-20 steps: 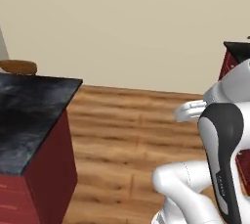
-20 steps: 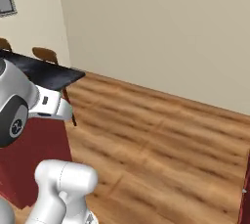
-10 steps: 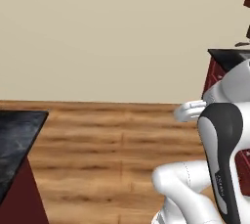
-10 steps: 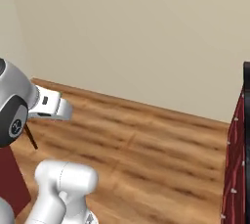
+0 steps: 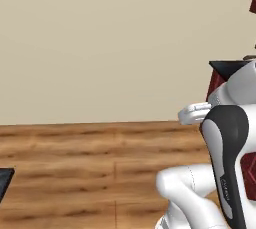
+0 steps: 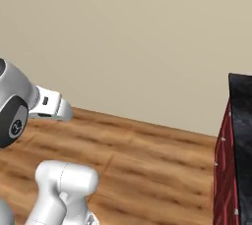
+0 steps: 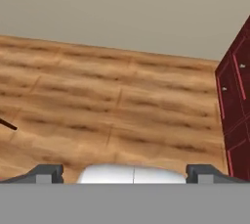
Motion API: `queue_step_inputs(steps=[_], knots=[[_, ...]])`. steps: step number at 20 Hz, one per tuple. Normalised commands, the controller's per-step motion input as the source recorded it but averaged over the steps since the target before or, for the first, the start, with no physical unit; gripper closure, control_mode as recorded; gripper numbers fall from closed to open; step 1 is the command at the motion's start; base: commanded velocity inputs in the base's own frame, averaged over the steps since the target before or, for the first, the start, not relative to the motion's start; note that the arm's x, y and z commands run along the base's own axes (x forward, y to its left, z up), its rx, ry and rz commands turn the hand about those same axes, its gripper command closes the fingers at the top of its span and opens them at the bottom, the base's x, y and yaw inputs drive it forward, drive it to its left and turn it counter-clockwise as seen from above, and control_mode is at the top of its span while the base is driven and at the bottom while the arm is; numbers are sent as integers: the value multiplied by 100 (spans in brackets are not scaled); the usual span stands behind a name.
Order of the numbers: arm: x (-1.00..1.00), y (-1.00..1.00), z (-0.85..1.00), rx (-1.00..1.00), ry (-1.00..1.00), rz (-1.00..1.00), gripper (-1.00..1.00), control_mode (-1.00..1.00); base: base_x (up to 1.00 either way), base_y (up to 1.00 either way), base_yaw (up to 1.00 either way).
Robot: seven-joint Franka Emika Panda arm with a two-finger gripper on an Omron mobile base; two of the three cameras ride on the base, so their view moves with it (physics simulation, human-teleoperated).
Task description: Navigate to the coffee machine.
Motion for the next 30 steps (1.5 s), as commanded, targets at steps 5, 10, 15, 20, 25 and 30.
queue_step_inputs(steps=[5,10,15,20,25,30], knots=[[0,0,0,0,0,0,-100,100,100,-12,-23],[0,0,0,0,0,0,-100,100,86,0,-53],[0,0,0,0,0,0,-100,100,64,10,-65],[0,0,0,0,0,0,-100,100,80,42,-61],[0,0,0,0,0,0,-100,100,81,54,-62],[0,0,0,0,0,0,-100,100,76,55,-64]])
